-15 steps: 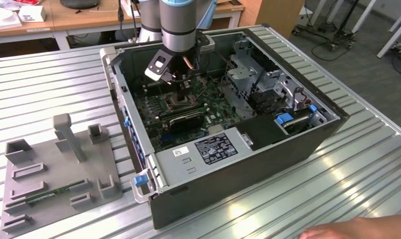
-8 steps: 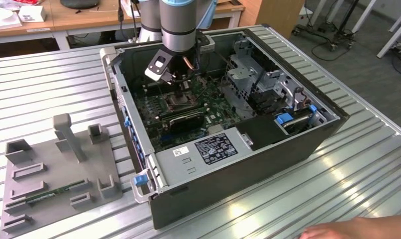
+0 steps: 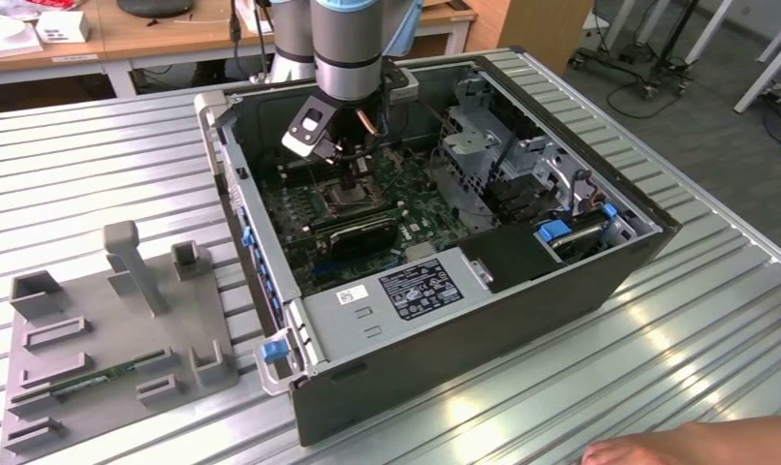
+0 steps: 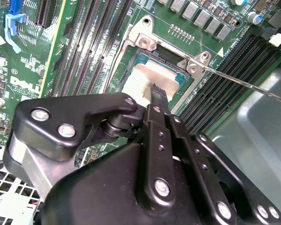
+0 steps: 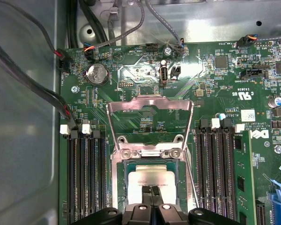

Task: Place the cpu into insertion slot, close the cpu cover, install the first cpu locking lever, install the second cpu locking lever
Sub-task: 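Place the cpu into insertion slot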

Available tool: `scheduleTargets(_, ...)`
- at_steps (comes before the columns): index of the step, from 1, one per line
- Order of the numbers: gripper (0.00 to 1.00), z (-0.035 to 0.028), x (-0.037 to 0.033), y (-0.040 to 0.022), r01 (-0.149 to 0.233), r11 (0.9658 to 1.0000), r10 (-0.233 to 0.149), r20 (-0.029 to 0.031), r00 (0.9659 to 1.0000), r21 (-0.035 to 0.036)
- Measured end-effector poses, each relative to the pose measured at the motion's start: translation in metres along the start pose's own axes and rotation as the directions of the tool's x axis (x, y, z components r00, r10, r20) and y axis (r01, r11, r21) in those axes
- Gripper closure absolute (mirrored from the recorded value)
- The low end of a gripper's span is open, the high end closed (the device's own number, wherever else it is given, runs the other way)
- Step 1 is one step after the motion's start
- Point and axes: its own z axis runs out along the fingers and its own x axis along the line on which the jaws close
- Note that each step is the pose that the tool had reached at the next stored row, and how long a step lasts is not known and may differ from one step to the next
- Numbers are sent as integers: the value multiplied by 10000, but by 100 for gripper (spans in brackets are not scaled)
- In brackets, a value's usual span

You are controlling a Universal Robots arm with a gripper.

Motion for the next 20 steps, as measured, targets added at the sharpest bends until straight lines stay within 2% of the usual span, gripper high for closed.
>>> scheduleTargets(10,89,16,-1,-1,0,10000,0,0,10000,0)
scheduleTargets(20,89,69,-4,-1,111,9999,-111,-6,9999,6)
